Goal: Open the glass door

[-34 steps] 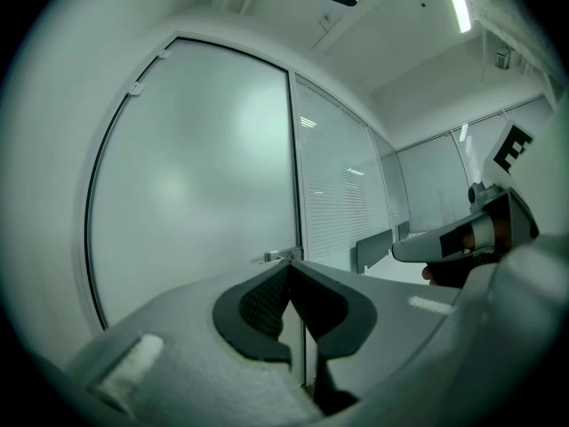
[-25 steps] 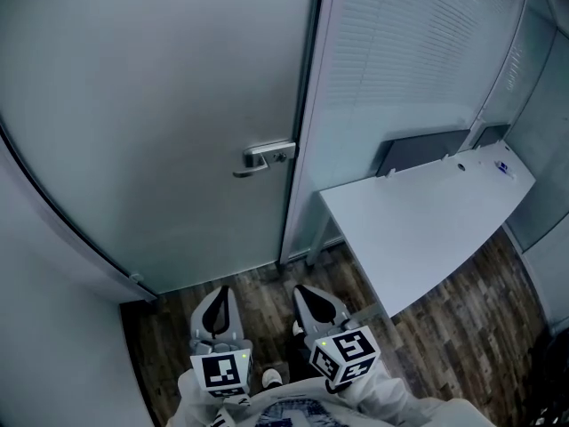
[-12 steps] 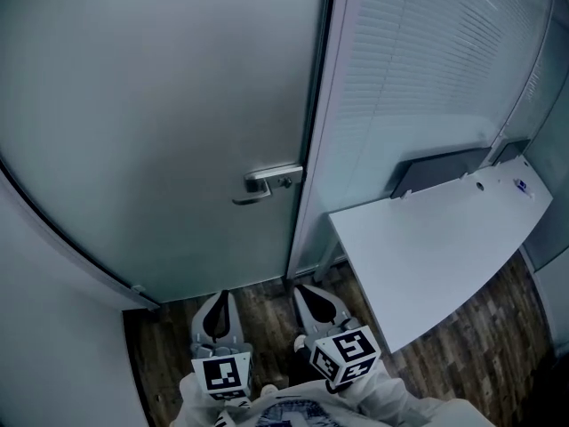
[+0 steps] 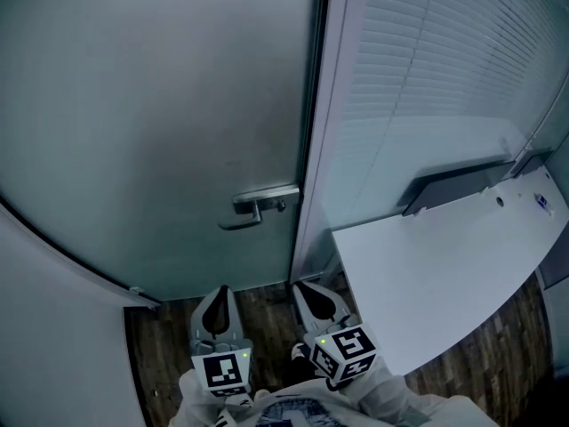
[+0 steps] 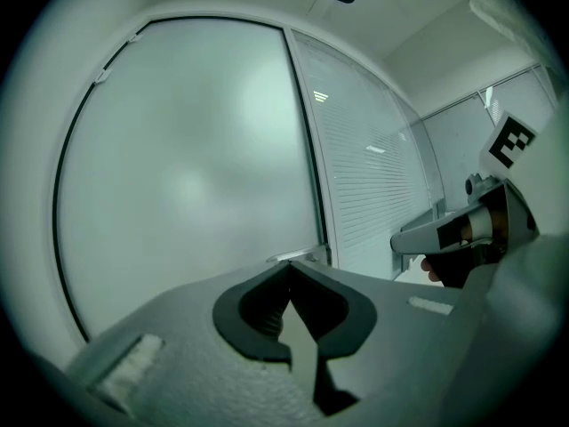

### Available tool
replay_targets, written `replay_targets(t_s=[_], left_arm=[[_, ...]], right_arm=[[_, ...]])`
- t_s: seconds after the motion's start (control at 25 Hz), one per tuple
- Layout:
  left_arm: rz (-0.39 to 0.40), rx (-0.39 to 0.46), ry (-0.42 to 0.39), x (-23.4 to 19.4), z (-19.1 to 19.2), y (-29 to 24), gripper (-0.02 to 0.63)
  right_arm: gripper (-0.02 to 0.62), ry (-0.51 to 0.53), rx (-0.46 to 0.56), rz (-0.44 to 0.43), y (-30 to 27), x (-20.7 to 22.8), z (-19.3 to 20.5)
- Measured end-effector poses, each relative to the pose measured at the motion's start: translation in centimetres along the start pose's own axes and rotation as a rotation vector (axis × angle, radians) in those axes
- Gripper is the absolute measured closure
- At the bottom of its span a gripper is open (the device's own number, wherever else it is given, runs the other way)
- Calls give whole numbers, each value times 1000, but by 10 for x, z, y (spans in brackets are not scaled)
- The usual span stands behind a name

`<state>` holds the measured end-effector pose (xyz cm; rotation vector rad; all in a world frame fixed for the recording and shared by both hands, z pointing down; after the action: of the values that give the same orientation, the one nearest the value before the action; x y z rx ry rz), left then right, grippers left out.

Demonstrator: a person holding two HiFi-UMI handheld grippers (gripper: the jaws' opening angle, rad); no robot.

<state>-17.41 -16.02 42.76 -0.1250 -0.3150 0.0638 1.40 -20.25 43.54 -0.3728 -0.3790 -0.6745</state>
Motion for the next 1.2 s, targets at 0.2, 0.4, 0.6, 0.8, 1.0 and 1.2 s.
replay_targets(t_s=[0.2, 0.4, 0.6, 0.8, 1.0, 1.2], left_arm=[[-44, -50, -33, 14, -4, -28, 601], [-85, -72, -47, 23, 0, -47, 601], [-76, -118, -59, 22, -10, -61, 601], [-59, -148, -182, 17, -14, -79, 568], [-30, -200, -270, 19, 4, -91, 460], [20, -231, -443, 22, 16, -107, 385]], right_arm=[[591, -20, -21, -33, -14, 34, -14], [591, -34, -33, -51, -25, 62, -17], [591, -57, -36, -58, -30, 66, -36], [591, -68, -31, -49, -40, 68, -49], [591, -73, -31, -37, -51, 75, -41], [591, -79, -36, -28, -61, 76, -37]])
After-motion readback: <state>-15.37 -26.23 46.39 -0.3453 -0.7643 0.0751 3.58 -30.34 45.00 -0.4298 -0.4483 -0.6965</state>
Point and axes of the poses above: the fingertips, and each gripper's own axes: y backward along the fingers, x to its right, z out of its underside, the point moved 7 cm from there along y, backward along the fingers, and after that the axes turned 11 degrees about -y, right-handed, at the moved point
